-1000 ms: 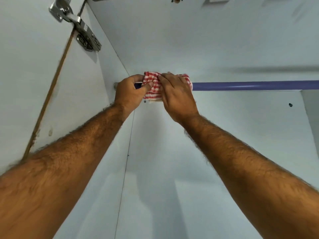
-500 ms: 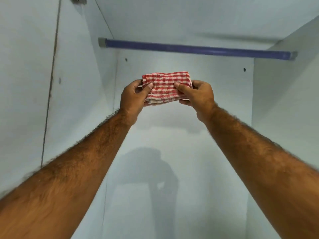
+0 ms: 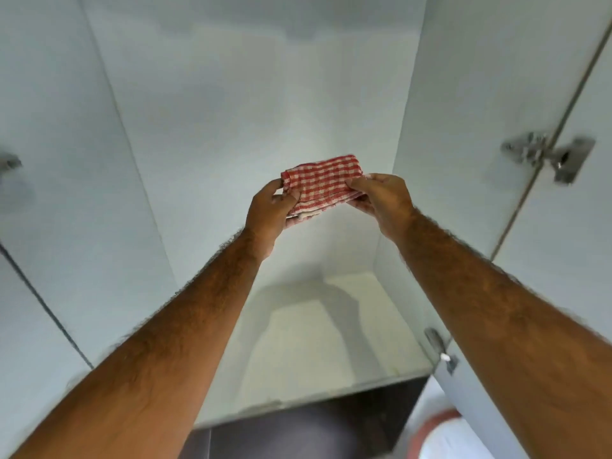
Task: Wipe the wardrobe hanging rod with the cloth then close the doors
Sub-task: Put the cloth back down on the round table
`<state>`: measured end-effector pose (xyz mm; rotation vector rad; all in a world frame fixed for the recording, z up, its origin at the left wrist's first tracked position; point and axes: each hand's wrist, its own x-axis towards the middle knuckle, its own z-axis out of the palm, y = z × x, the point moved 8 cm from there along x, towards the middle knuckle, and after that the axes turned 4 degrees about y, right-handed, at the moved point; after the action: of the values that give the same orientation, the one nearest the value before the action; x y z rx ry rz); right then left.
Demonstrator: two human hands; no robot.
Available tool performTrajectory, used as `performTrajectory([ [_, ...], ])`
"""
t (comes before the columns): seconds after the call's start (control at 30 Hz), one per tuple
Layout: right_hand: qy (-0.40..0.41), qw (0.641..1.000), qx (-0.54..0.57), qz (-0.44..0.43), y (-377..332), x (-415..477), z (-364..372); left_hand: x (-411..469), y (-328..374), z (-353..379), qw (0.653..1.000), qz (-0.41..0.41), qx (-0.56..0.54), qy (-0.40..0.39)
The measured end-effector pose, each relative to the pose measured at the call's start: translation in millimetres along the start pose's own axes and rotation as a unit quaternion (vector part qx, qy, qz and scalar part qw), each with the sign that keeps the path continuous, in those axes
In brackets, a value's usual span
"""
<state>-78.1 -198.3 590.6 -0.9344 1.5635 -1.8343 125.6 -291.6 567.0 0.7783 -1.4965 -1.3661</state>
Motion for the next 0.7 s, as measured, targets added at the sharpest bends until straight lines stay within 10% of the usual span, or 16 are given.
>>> performTrajectory([
  [0.47,0.165,0.943,0.049,0.284,403,-208,-214,-224,-376,125,0.964,-0.256,0.058,-0.039],
  [0.7,0.218,0.893,-0.099,0.382,550,-334,-331,-353,-528,178,0.930,-0.344,0.111,-0.074],
])
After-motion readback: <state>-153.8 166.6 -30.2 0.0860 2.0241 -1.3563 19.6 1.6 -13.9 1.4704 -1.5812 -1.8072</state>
